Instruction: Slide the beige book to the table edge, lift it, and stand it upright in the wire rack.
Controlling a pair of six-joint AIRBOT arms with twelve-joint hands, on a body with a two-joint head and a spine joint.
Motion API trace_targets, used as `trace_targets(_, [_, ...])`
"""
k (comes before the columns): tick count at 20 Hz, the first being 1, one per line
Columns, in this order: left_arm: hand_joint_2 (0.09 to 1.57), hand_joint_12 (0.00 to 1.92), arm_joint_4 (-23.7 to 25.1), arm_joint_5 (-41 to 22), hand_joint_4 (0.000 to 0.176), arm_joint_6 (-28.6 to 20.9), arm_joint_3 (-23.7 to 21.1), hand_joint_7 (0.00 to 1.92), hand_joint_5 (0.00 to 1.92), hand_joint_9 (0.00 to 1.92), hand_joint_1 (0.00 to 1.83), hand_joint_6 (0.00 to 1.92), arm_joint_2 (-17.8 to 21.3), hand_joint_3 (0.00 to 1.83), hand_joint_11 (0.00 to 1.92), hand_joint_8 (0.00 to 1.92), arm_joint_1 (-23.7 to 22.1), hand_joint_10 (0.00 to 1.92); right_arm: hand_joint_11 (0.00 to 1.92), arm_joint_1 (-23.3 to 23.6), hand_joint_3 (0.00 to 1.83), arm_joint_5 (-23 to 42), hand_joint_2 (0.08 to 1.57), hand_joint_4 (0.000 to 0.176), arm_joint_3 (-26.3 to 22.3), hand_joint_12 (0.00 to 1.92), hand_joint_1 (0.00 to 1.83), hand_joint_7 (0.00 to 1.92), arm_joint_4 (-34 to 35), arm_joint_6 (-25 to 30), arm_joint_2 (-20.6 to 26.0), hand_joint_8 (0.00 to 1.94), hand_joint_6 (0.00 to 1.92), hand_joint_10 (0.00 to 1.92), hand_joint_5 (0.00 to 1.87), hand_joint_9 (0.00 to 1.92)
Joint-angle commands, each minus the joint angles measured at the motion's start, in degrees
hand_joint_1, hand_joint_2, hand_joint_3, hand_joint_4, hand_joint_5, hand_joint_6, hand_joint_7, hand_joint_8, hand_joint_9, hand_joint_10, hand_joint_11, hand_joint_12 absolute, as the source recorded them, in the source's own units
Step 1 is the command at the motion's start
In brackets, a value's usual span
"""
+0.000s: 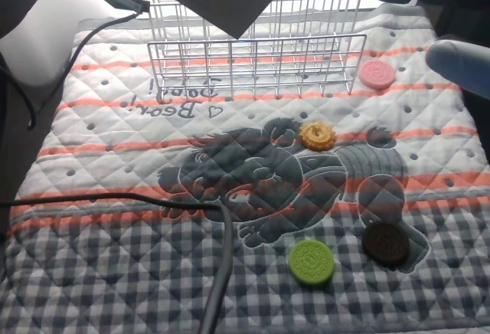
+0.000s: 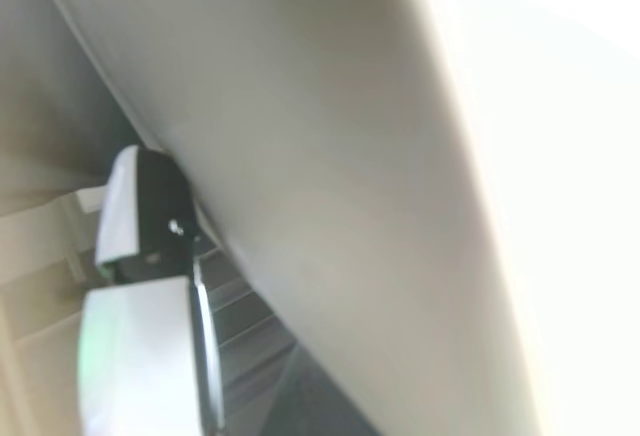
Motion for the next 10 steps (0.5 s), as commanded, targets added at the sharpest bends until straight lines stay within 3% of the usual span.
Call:
trace_targets(1, [1.07, 1.11, -2.69, -6.09, 0.0, -0.96, 0.71, 1.14, 1.05, 1.31, 1.29, 0.7, 0.55, 0.0, 1.11, 0.95, -1.24, 0.6, 0.15, 0.81, 0.0, 6.87, 1.47, 0.0, 0.25, 1.02, 0.28, 0.67, 1.84, 0.25, -0.2, 0.01, 0.01, 0.0, 0.61, 0.63])
trace_targets(6, [1.08, 1.2, -3.89, -2.9, 0.0, -0.88, 3.0, 1.11, 1.05, 1.25, 1.29, 0.68, 0.08, 0.0, 1.06, 1.01, -1.72, 0.76, 0.08, 0.93, 0.0, 6.88, 1.45, 0.0, 1.38, 1.06, 0.29, 0.66, 1.19, 1.18, -1.58, 0.0, 0.0, 0.0, 0.61, 0.62])
trace_targets(7, [1.14, 1.21, -3.97, -3.0, 0.0, -0.89, 3.0, 1.22, 0.96, 1.26, 1.19, 0.96, -0.01, 0.0, 1.08, 0.65, -1.61, 0.77, 0.06, 0.95, 0.0, 6.88, 1.45, 0.0, 1.39, 1.06, 0.31, 0.65, 1.19, 1.2, -1.64, 0.0, 0.0, 0.0, 0.6, 0.61])
trace_targets(8, [1.15, 1.24, -4.45, -3.76, 0.0, -0.91, 2.94, 1.31, 0.93, 1.27, 1.17, 1.05, -0.24, 0.0, 1.09, 0.47, -0.99, 0.81, 0.13, 0.95, 0.0, 6.89, 1.44, 0.0, 1.4, 1.04, 0.23, 0.65, 1.19, 1.28, -1.68, 0.0, 0.0, 0.0, 0.59, 0.61])
trace_targets(9, [1.24, 1.26, -4.75, -4.18, 0.0, -0.91, 2.81, 1.34, 1.08, 1.25, 1.38, 0.56, -0.26, 0.01, 1.08, 0.39, -0.59, 0.84, 0.16, 0.95, 0.0, 6.89, 1.45, 0.0, 1.42, 1.01, 0.21, 0.64, 1.19, 1.29, -1.7, 0.0, 0.0, 0.0, 0.58, 0.61])
trace_targets(10, [1.26, 1.27, -5.35, -4.82, 0.0, -0.94, 2.64, 1.36, 1.19, 1.23, 1.45, 0.27, -0.26, 0.0, 1.06, 0.32, 0.05, 0.87, 0.21, 0.95, 0.0, 6.89, 1.45, 0.0, 1.43, 0.98, 0.22, 0.66, 1.19, 1.3, -1.72, 0.0, 0.0, 0.01, 0.6, 0.64])
